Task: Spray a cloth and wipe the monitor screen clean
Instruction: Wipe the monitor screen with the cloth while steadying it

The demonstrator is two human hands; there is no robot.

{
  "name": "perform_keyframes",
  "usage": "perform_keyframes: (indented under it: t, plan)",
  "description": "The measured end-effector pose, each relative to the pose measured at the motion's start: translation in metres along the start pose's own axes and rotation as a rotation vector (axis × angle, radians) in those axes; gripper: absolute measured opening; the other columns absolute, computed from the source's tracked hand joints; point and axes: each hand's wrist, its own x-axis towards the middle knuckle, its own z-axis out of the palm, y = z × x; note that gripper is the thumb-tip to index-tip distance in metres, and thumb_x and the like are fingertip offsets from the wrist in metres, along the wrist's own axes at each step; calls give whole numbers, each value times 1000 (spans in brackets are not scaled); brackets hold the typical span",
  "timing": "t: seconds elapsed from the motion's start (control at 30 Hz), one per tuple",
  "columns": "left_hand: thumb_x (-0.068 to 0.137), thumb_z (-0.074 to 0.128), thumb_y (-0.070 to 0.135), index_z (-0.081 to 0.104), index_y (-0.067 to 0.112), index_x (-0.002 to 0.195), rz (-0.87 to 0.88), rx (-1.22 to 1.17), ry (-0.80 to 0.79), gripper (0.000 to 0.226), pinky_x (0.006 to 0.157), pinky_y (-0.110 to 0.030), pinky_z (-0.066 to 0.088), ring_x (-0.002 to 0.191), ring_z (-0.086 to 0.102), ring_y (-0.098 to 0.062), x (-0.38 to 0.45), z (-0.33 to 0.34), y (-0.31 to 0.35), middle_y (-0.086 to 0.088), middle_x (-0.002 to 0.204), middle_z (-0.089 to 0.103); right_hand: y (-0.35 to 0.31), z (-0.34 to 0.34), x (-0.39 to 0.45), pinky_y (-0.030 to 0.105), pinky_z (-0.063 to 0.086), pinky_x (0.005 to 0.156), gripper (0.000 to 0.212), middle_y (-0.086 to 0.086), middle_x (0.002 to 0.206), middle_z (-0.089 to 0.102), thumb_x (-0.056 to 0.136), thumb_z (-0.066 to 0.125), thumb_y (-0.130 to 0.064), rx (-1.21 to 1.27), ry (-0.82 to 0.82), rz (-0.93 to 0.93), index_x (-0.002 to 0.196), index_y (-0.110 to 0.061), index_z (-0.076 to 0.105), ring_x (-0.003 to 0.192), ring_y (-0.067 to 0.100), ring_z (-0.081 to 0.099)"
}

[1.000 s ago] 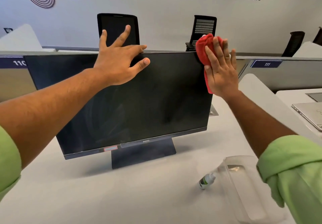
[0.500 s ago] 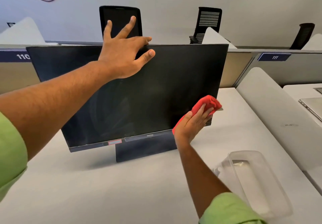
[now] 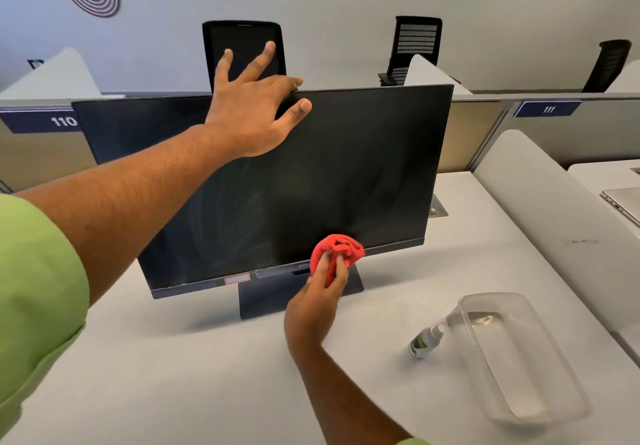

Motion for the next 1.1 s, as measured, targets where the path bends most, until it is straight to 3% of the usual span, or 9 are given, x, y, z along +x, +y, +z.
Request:
perform_keyframes:
  t: [0.1,0.17,0.23,0.3,0.47,0.63,0.77,0.93,1.1]
  plan:
    - [98,11,70,49,30,147,2,-7,-4,74,123,-63,-7,159,0,-11,-1,0,0,7,152,54,-8,-5,-20,4,43,96,34,-16,145,61,111,48,-48,-30,-35,87,145,-49,45,132,11,63]
    - [98,11,70,49,31,147,-3,-20,-10,73,122,-64,-9,159,-1,-10,-1,-1,-1,8,153,53,-10,-13,-28,-3,42,92,33,-20,136,63,109,50,-50,-157,-138,-50,142,-45,49,126,6,64]
    - [98,11,70,47,33,149,-10,-32,-24,72,121,-64,-11,159,-4,-9,-2,-4,-2,9,154,51,-10,-28,-30,6,45,104,42,-15,144,61,110,54,-37,-154,-262,-152,151,-30,54,129,7,60]
    - [97,10,72,42,34,152,-11,-46,-53,74,120,-66,-13,158,-9,-9,-4,-7,-4,10,157,47,-19,-48,-21,23,54,107,35,-5,144,64,112,53,-26,45,-443,39,146,-24,61,128,15,63]
    - [96,10,75,31,29,159,26,-38,-157,80,116,-71,-18,154,-25,-10,-7,-20,-2,15,167,26,-39,-116,17,49,67,72,32,25,112,76,101,48,-1,833,-618,606,120,-10,72,85,39,77]
    - [102,25,61,19,30,162,27,-93,60,67,121,-64,-15,156,-23,-16,-49,-19,24,18,172,-3,-38,-157,44,57,63,86,44,30,133,70,99,54,-26,1110,-769,797,135,-6,71,105,50,74]
    - [101,52,39,38,23,155,-103,-513,253,58,126,-53,3,160,-1,-19,-135,13,89,12,170,21,-38,-171,47,52,63,88,51,24,129,74,104,54,-48,1099,-855,714,126,-9,78,107,42,77]
    - [99,64,31,44,32,137,-784,-1122,114,44,111,-45,47,135,53,-26,-230,49,176,-1,144,53,-49,-176,48,53,64,86,39,25,125,75,93,68,-16,898,-862,560,131,-11,70,104,41,74]
    - [98,48,53,31,27,159,-731,-707,293,68,123,-38,26,154,22,-14,-265,44,218,4,170,18,-60,-182,25,33,65,75,26,2,111,81,110,49,-22,695,-890,362,125,-28,69,98,20,80]
